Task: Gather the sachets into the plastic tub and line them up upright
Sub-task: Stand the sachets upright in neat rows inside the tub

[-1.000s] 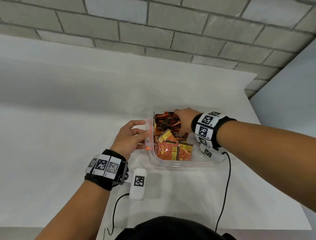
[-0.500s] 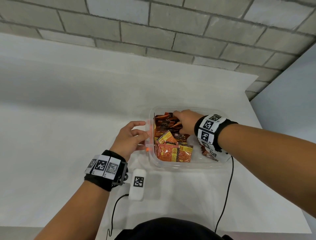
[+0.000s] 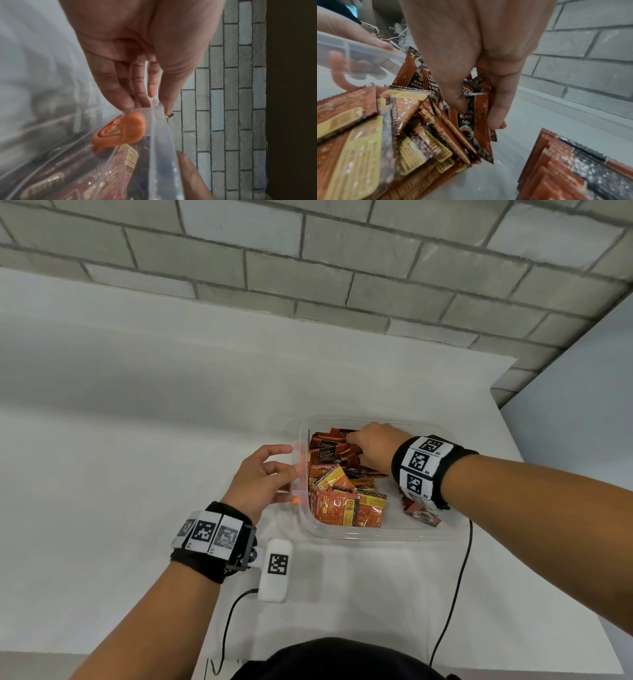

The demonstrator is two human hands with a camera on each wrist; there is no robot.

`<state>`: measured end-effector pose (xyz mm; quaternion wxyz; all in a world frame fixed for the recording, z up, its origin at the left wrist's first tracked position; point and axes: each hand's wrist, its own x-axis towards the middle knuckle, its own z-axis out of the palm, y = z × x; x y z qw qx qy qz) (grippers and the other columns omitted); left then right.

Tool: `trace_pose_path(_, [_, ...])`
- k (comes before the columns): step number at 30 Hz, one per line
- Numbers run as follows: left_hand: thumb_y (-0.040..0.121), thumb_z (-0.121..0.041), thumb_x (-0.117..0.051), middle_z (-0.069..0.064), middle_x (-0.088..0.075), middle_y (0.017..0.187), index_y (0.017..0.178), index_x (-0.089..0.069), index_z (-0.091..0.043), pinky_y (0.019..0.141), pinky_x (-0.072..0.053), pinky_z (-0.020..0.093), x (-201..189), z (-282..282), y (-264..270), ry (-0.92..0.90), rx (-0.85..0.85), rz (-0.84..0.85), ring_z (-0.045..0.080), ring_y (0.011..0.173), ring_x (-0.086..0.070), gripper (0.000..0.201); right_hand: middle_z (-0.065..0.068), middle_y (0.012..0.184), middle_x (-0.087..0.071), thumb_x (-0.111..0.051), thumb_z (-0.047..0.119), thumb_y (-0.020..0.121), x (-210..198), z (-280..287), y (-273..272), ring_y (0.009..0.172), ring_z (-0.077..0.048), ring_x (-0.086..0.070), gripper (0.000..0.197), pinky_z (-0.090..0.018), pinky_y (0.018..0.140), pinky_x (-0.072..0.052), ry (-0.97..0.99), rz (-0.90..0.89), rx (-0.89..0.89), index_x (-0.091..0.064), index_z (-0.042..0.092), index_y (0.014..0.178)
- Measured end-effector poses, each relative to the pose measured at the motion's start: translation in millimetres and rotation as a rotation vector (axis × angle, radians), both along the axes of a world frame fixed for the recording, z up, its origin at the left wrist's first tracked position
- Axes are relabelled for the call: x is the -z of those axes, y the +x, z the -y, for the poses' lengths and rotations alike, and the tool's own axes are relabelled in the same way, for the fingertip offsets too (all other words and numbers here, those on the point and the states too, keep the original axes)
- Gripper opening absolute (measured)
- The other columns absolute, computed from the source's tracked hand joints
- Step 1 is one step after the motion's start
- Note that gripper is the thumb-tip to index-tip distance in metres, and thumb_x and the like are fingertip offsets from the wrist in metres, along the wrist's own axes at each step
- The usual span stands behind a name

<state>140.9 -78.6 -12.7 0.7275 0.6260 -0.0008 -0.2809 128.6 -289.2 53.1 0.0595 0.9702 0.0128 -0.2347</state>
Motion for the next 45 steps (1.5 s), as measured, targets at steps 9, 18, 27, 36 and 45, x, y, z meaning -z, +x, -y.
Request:
trace_pose_path(9, [0.083, -0.012, -0.071, 0.006, -0.062, 0.077, 0.112, -0.059, -0.02, 0.06, -0.055, 0.034, 1, 0, -1, 0.035, -0.002, 0.013, 0.019, 0.067, -0.063, 0.032, -0.007, 0.088, -0.048, -0.044, 0.008, 0.095, -24, 3, -30, 0.079, -0.028, -0.057, 0.031, -0.031, 0.061, -0.044, 0.059, 0.129, -0.055, -0.052, 0.013, 0.125])
trace_pose_path(18, [0.091, -0.03, -0.061, 0.002, -0.061, 0.106, 0.112, -0.06, -0.02, 0.068, -0.049, 0.029, -20, -9, 1, 0.137, -0.173, 0.146, 0.018, 0.091, -0.059, 0.023, -0.002, 0.091, -0.066, -0.055, 0.023, 0.093, -47, 23, -66, 0.075, -0.017, -0.06, 0.024, -0.026, 0.063, -0.044, 0.419, 0.43, 0.151, -0.059, 0.021, 0.117])
trace_pose_path(27, [0.079, -0.062, -0.048, 0.013, -0.069, 0.109, 0.12, -0.057, -0.014, 0.06, -0.056, 0.034, -95, 27, -14, -0.149, 0.113, 0.049, 0.025, 0.086, -0.068, 0.064, 0.008, 0.091, -0.064, -0.061, 0.018, 0.09, -75, 13, -86, 0.077, -0.006, -0.056, 0.027, -0.007, 0.071, -0.041, 0.633, 0.922, 0.169, -0.063, 0.018, 0.117])
trace_pose_path(36, [0.077, -0.036, -0.068, 0.015, -0.062, 0.112, 0.118, -0.055, -0.01, 0.084, -0.054, 0.055, -101, 69, -17, -0.701, 0.247, -0.432, 0.033, 0.104, -0.062, 0.05, -0.017, 0.112, -0.06, -0.071, -0.001, 0.068, -43, -10, -80, 0.091, -0.035, -0.063, 0.046, -0.04, 0.074, -0.057, 0.478, 0.927, -0.141, -0.065, 0.009, 0.113])
trace_pose_path(45, [0.075, -0.004, -0.052, 0.017, -0.067, 0.108, 0.124, -0.053, -0.015, 0.067, -0.059, 0.05, -79, 61, -8, -0.599, 0.076, -0.386, 0.035, 0.087, -0.07, 0.05, 0.01, 0.135, -0.045, -0.071, 0.039, 0.081, -57, 17, -77, 0.119, -0.006, -0.044, 0.055, -0.024, 0.096, -0.038, 0.858, 0.513, 0.232, -0.047, 0.033, 0.131])
